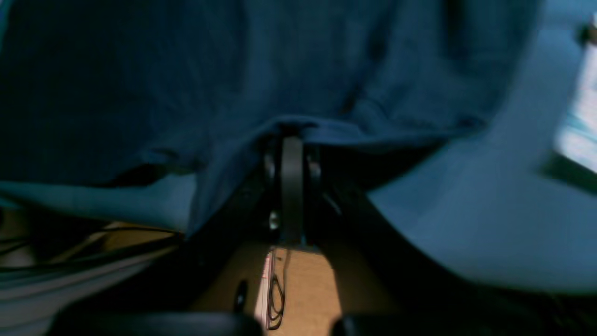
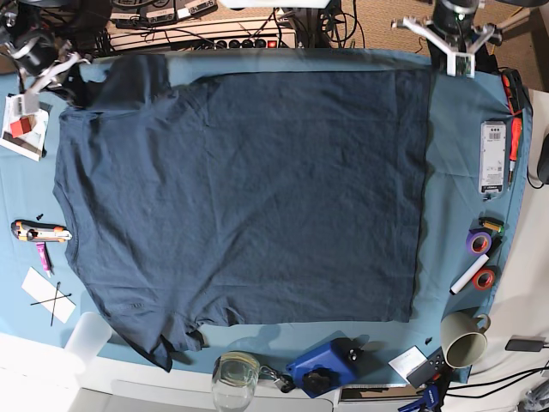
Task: Fold the T-shirt properly
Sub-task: 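Lower both grippers and grasp the navy shirt's shoulder corners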
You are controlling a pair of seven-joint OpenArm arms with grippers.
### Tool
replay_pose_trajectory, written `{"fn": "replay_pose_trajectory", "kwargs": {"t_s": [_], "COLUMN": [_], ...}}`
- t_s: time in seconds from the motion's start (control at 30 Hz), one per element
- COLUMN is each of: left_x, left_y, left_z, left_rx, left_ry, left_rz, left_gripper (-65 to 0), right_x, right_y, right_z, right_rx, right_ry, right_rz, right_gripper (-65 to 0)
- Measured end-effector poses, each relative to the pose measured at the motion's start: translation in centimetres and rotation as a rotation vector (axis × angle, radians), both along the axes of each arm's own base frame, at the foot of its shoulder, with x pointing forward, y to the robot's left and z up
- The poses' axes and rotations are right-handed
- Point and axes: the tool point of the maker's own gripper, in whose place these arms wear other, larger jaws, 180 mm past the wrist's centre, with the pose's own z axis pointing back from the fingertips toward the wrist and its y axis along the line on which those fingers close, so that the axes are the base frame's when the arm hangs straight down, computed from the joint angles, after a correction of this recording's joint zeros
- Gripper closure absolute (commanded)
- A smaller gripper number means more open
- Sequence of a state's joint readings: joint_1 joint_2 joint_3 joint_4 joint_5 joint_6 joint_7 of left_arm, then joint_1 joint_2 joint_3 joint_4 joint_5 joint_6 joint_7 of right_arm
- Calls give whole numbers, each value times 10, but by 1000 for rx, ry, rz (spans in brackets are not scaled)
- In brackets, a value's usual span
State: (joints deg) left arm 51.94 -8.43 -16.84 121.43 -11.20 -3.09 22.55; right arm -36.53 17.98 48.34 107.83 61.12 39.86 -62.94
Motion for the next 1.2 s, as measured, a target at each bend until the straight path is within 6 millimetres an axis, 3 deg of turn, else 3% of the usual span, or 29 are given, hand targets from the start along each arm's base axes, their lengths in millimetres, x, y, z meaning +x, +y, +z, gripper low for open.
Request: {"fn": "replay_pose_trajectory", "kwargs": {"t_s": [0.2, 0.33, 0.4, 0.57, 0.83, 0.93, 1.1, 1.2], "left_x": [19, 23, 26, 28, 36, 32, 37, 42], "left_y": [0, -3, -6, -12, -26, -23, 5, -4], "left_z": [6, 8, 10, -1, -3, -10, -6, -2], "left_rx": [0, -36, -88, -214, -259, -254, -205, -285], "left_ry": [-51, -68, -81, 10, 36, 57, 32, 45], "left_rz": [-1, 11, 33, 122, 56, 67, 112, 66], "left_gripper": [0, -217, -293, -300, -300, -301, -301, -301], "right_x": [-4, -5, -5, -8, -12, -15, -16, -16], "right_y": [1, 0, 0, 1, 1, 1, 1, 2], "right_z": [-2, -3, -3, -6, -9, -11, -12, -12], "right_rx": [-4, -7, -8, -10, -12, -13, -14, -14], "right_ry": [20, 28, 29, 51, 79, 98, 106, 108], "right_rz": [5, 5, 5, 10, 17, 21, 23, 24], "right_gripper": [0, 0, 0, 0, 0, 0, 0, 0]}}
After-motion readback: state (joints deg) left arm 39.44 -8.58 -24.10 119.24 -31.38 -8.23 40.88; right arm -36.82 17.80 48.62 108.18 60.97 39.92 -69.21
